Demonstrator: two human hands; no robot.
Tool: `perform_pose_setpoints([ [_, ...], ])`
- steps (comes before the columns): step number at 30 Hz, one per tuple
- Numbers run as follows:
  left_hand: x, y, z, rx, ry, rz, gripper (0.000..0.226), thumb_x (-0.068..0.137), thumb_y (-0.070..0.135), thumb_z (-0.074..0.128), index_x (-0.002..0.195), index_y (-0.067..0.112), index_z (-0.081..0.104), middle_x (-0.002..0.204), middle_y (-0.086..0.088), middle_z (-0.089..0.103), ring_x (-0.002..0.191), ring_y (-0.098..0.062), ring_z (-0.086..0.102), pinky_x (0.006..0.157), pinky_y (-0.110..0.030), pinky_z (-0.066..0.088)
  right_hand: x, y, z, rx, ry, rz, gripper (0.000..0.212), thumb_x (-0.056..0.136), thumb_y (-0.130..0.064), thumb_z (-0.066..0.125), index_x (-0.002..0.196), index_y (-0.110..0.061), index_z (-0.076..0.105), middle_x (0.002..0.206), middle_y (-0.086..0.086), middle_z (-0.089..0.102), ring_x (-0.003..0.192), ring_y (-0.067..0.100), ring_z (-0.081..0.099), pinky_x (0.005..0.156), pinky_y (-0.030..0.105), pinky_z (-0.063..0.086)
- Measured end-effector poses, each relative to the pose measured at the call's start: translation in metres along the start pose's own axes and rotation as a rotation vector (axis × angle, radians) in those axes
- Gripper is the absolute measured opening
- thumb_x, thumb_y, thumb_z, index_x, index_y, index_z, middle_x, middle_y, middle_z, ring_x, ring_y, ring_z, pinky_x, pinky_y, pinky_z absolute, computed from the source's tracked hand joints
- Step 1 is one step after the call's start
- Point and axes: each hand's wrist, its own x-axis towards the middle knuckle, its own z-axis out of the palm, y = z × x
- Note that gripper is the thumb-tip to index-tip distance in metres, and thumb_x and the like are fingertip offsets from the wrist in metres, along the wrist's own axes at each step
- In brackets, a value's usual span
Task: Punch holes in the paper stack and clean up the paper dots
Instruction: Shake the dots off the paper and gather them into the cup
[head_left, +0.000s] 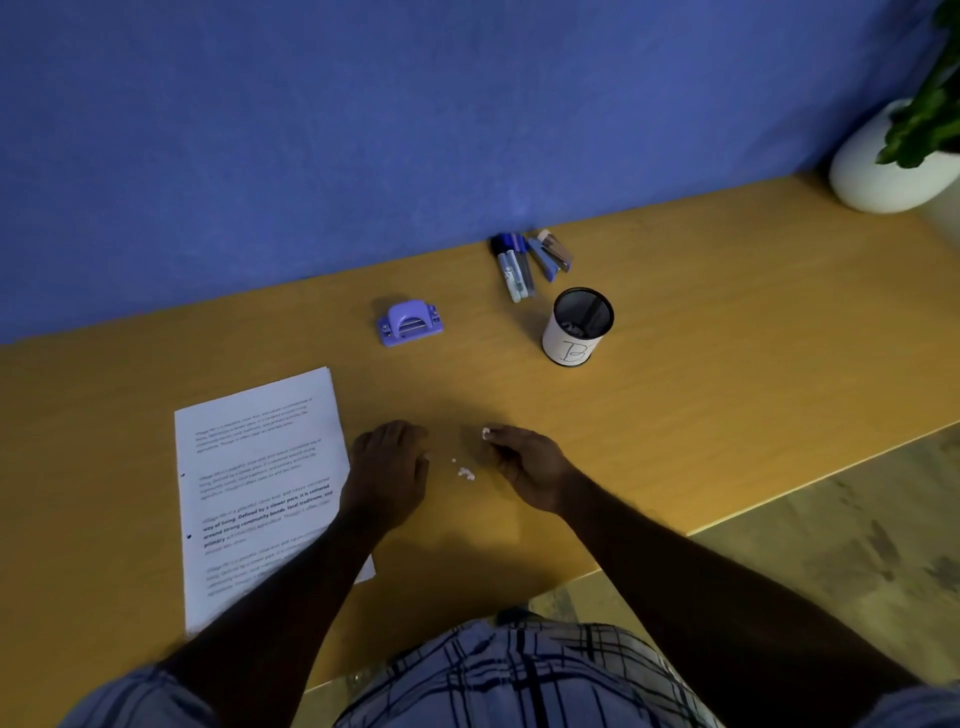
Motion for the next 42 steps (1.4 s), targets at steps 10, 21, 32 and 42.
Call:
perform_pose_setpoints([
  [10,0.034,0.022,0.004,-0.003,-0.012,0.060,0.035,0.094,0.033,0.048,0.124,0.017,0.056,0.124,-0.004,0.059,0.117,-0.022,0.054,0.100,-0.041,0.041,0.007,-0.075,-0.010,0.452,-0.109,-0.069,0.017,0.094,0.003,0.047,0.086,-0.003,0.061,0.083,0.007,0.060,0.074,0.013,0.062,0.064,0.016,0.056],
  [21,0.068,0.043,0.010,0.000,0.000,0.061,0.039,0.093,0.040,0.049,0.124,0.017,0.054,0.121,-0.004,0.060,0.112,-0.021,0.057,0.095,-0.041,0.043,0.034,-0.188,-0.032,-0.095,0.145,-0.428,0.009,0.086,0.009,0.062,0.089,0.003,0.068,0.079,0.011,0.071,0.071,0.015,0.069,0.067,0.018,0.057],
  [32,0.075,0.039,0.009,-0.021,0.012,0.017,0.041,0.093,0.041,0.051,0.126,0.017,0.053,0.124,-0.004,0.059,0.116,-0.020,0.055,0.099,-0.042,0.042,0.059,-0.206,-0.040,-0.843,0.328,-0.546,0.009,0.084,0.001,0.067,0.092,-0.002,0.071,0.073,0.005,0.068,0.059,0.013,0.064,0.066,0.028,0.058],
  [42,0.055,0.026,0.012,-0.039,0.013,-0.008,0.038,0.092,0.038,0.054,0.124,0.017,0.055,0.123,-0.003,0.060,0.115,-0.019,0.056,0.097,-0.040,0.044,0.043,-0.200,-0.038,-0.587,0.194,-0.497,0.013,0.088,0.008,0.058,0.096,0.006,0.068,0.081,0.013,0.070,0.068,0.019,0.068,0.065,0.026,0.058],
])
